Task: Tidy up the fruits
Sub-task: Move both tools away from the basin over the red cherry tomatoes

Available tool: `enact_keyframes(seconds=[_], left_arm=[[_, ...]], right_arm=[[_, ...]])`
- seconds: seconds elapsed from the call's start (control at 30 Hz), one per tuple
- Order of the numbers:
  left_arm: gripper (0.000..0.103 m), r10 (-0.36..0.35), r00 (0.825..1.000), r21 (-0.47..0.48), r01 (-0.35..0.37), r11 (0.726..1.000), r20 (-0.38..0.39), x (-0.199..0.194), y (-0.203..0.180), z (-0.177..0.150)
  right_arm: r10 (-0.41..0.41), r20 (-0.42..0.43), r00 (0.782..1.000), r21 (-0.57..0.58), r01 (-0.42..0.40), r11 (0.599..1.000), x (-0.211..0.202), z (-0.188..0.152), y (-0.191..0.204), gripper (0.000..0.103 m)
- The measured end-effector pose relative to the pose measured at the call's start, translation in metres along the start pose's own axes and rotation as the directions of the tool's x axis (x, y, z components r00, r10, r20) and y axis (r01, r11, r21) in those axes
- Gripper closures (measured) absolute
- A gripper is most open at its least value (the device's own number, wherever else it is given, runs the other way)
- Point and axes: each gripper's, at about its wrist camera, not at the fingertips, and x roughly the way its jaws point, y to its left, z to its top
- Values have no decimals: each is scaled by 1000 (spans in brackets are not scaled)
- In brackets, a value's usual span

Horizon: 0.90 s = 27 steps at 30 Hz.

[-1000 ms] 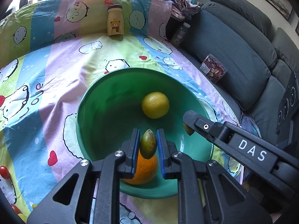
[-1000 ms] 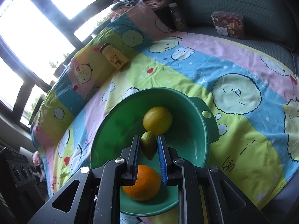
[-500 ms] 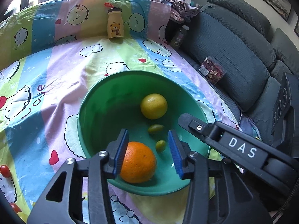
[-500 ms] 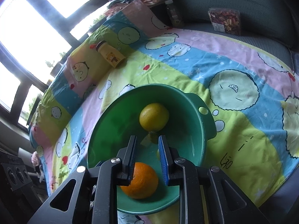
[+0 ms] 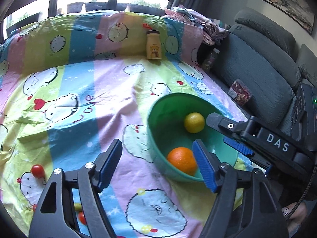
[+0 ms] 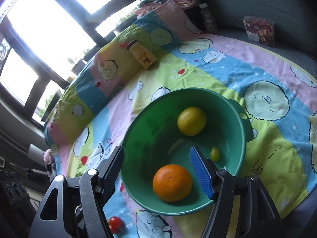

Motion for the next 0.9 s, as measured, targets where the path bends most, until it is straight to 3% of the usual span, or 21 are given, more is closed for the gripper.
enact_keyframes(seconds=[0.17, 0.27, 0.37, 0.53, 0.6, 0.77, 0.9], left_arm=[[26, 166, 986, -75, -163, 984, 25, -28, 51, -15], [26, 266, 964, -164, -260, 952, 19, -43, 91, -29], [27, 323, 946, -240, -315, 918, -5, -51, 132, -40], [29, 329, 943, -387, -319, 865, -42, -56, 183, -52], [31, 294, 955, -403, -287, 869, -47, -50, 190, -53], [43, 262, 960, -410, -279, 868, -100, -34, 195, -54], [49, 235, 964, -412, -266, 872, -125, -23, 197, -51]], right_arm=[[75, -58, 996, -66, -79, 995, 8, -10, 27, 32], [76, -91, 993, -123, -87, 989, 14, -18, 46, 32], [90, -132, 987, -180, -113, 977, 20, -28, 64, 32], [123, -221, 968, -250, -179, 952, 35, -47, 94, 32], [126, -261, 957, -282, -200, 938, 44, -56, 107, 32], [127, -367, 921, -333, -258, 907, 65, -81, 129, 32], [124, -429, 895, -298, -269, 916, 81, -98, 125, 32]])
